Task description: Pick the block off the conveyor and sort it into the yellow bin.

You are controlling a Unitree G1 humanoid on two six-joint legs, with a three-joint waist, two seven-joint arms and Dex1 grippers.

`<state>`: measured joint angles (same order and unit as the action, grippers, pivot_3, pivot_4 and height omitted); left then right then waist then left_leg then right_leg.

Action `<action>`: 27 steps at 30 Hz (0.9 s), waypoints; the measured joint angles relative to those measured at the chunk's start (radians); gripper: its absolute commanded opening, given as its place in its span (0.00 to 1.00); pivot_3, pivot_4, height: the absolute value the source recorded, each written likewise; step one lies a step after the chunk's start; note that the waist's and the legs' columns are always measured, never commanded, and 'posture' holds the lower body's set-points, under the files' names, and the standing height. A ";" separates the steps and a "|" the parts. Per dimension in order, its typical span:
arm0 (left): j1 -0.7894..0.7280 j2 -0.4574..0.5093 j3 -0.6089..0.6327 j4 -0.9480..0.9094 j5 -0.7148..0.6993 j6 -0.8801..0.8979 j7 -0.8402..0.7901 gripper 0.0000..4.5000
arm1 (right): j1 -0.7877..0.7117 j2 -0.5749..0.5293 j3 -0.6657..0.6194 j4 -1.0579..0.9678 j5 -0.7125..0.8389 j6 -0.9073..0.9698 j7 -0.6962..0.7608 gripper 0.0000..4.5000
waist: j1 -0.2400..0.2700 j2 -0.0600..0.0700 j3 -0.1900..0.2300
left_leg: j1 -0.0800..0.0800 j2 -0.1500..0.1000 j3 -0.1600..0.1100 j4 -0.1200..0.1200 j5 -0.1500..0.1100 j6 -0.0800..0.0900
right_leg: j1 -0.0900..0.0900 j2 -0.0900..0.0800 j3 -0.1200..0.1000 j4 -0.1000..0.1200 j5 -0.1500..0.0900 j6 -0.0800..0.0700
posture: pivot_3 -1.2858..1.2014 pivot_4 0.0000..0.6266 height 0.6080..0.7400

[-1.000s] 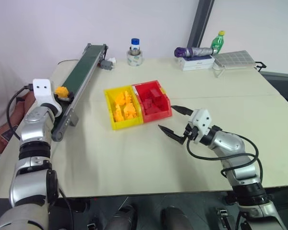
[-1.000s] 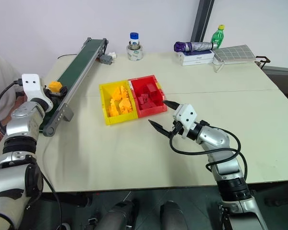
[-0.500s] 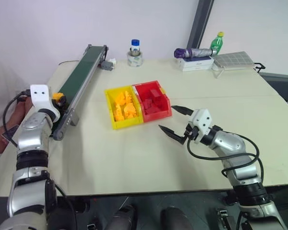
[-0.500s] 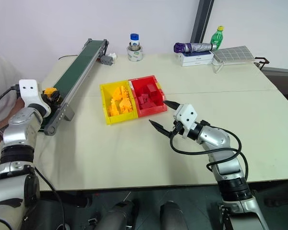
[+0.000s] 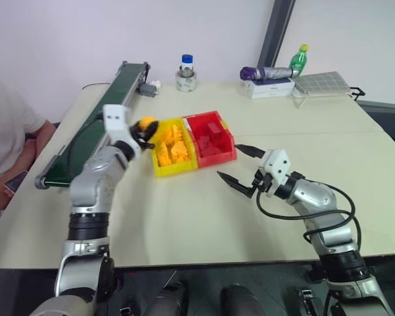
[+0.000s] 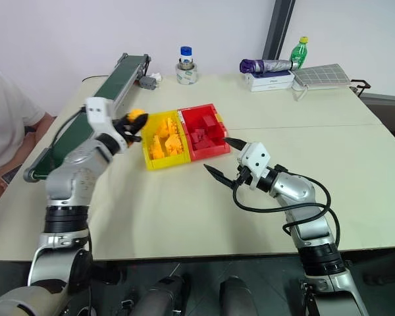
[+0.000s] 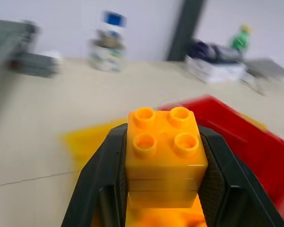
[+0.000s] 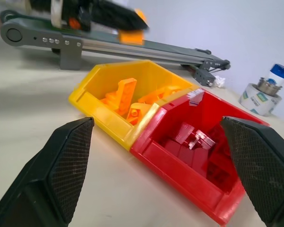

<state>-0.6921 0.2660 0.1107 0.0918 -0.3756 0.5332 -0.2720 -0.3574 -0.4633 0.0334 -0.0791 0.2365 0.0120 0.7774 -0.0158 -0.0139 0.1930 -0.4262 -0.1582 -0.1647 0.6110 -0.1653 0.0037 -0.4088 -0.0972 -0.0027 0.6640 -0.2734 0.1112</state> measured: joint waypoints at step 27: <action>0.131 0.176 0.037 -0.160 -0.080 0.094 -0.201 0.98 | 0.038 -0.014 -0.007 -0.055 0.002 0.030 -0.039 1.00 | 0.002 0.000 0.000 | 0.000 0.001 0.000 -0.001 0.000 0.000 | -0.001 0.000 0.000 0.000 0.000 0.000 | 0.52 0.24 1.00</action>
<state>-0.5607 0.4421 0.1479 -0.0686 -0.4551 0.6271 -0.4728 -0.3199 -0.4771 0.0265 -0.1337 0.2381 0.0416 0.7384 -0.0143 -0.0136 0.1932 -0.4264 -0.1576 -0.1651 0.6101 -0.1654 0.0036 -0.4095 -0.0968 -0.0026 0.6640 -0.2737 0.1109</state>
